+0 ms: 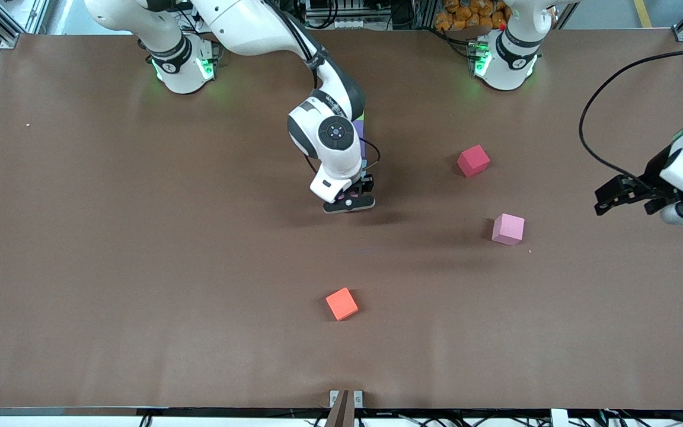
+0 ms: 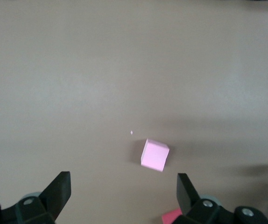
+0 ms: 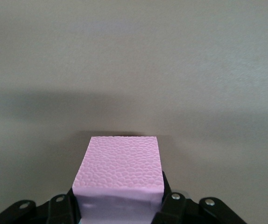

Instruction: Arrange blocks into number 1

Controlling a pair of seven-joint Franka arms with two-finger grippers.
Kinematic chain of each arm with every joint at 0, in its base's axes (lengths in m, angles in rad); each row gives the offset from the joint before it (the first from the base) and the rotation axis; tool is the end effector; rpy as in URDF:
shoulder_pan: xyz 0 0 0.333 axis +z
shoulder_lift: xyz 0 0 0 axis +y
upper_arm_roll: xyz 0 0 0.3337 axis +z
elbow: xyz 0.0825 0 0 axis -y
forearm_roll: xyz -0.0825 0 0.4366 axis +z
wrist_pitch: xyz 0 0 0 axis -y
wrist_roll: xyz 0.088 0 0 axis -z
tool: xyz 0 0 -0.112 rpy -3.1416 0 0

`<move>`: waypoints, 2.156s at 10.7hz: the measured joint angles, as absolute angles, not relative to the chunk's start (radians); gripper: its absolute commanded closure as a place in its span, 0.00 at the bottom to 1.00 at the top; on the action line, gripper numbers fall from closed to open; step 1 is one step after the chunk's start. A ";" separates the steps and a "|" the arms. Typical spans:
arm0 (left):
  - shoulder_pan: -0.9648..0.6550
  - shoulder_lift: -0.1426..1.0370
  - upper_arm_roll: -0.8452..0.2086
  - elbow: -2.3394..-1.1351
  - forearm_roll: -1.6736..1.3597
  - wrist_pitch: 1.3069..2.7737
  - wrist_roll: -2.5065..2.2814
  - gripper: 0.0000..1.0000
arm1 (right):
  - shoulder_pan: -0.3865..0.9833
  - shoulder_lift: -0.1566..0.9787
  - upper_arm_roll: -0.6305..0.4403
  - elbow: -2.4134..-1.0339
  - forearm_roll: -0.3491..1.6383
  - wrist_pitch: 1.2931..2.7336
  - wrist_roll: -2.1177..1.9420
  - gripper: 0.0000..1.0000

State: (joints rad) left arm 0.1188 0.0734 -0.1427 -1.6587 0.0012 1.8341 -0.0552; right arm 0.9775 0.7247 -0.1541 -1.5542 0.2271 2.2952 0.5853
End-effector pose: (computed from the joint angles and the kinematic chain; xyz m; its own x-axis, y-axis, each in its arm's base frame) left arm 0.6496 -0.0127 0.5691 0.9943 0.0326 0.1019 0.0312 -0.9994 0.0149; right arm 0.5002 0.5713 0.2014 0.9914 0.1295 -0.0194 0.1278 -0.9891 -0.0733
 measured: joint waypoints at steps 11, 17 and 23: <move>0.118 0.066 -0.093 -1.543 0.001 1.633 -0.031 0.00 | 1.020 0.743 -0.151 -1.553 0.237 2.297 0.586 0.00; 0.076 0.063 -0.088 -1.539 0.001 1.633 -0.031 0.00 | 0.900 0.635 -0.169 -1.542 0.237 2.283 0.594 0.00; 0.064 0.053 -0.069 -1.509 0.001 1.633 -0.030 0.00 | 0.619 0.392 -0.149 -1.541 0.093 1.960 0.454 0.00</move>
